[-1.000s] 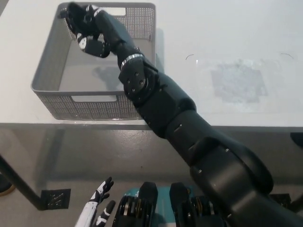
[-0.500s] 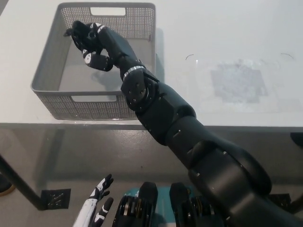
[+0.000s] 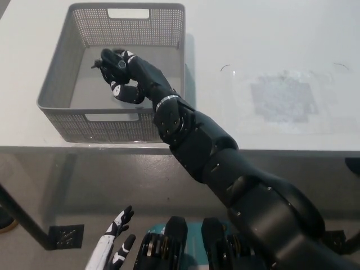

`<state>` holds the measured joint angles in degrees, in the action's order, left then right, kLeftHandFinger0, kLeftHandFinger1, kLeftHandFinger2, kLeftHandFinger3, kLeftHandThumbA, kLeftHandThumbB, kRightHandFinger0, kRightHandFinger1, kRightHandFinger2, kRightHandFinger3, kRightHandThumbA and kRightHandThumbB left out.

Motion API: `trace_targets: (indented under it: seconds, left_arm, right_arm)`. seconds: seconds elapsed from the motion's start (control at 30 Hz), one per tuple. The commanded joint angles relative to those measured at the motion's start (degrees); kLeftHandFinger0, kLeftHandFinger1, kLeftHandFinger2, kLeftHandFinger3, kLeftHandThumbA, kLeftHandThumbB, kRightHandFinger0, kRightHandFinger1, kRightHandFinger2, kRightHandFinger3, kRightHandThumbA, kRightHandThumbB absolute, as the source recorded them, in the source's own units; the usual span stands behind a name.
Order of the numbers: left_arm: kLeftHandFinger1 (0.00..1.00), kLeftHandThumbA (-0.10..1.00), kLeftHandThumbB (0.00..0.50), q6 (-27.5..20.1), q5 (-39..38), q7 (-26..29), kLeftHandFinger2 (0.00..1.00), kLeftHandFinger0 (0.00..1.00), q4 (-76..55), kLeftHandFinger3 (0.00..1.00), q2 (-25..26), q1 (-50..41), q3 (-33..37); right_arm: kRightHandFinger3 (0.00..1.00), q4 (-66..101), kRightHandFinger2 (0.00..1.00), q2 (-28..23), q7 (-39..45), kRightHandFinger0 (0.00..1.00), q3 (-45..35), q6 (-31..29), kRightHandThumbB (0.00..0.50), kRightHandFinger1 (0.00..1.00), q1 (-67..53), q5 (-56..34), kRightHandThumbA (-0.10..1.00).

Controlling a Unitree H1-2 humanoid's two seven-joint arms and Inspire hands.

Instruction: Use the right hand to pick up a webcam and put it into a container on the left side

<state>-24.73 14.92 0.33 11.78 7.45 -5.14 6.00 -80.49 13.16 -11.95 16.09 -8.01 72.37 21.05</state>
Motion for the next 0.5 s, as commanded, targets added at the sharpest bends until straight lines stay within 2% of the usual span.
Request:
trace_targets:
  seconds: [0.0,0.03,0.1,0.13,0.17,0.3,0.47]
  left_arm:
    - [0.98,0.93,0.053,-2.2,0.0,1.2,1.00,0.99,-1.9,1.00,0.7,0.6,-0.2]
    - [0.98,0.92,0.054,-2.2,0.1,1.2,1.00,1.00,-1.8,1.00,0.8,0.7,-0.2]
    - [0.98,0.92,0.053,-2.2,0.2,1.2,1.00,1.00,-1.8,1.00,0.8,0.8,-0.2]
    - [0.98,0.91,0.065,-2.2,0.3,1.0,0.99,1.00,-1.8,1.00,0.7,0.7,-0.3]
    - [0.98,0.90,0.064,-2.2,0.5,1.2,0.99,1.00,-1.7,1.00,0.6,0.9,-0.3]
    - [0.98,0.91,0.067,-2.1,1.4,1.3,0.98,1.00,-1.8,1.00,0.6,1.1,-0.4]
    - [0.99,0.88,0.065,-1.8,1.5,0.9,0.97,1.00,-2.1,1.00,0.8,1.5,-0.4]
  right_arm:
    - [1.00,0.3,1.00,-1.6,10.1,1.00,2.4,3.8,0.346,1.00,4.3,1.0,0.75]
    - [1.00,0.3,1.00,-1.8,11.2,1.00,2.6,4.2,0.338,1.00,4.4,1.1,0.81]
    - [1.00,0.5,1.00,-2.0,11.9,1.00,3.0,4.5,0.342,1.00,4.5,0.9,0.82]
    - [1.00,0.6,1.00,-2.5,12.9,1.00,4.0,4.5,0.387,1.00,4.4,1.7,0.93]
    - [1.00,0.6,1.00,-2.7,13.1,1.00,4.4,4.6,0.389,1.00,4.4,2.0,0.95]
    - [1.00,1.2,1.00,-3.1,13.1,1.00,4.8,4.4,0.377,1.00,4.6,1.5,1.00]
    - [1.00,2.5,1.00,-4.2,12.4,1.00,4.1,3.9,0.355,1.00,5.4,0.8,1.00]
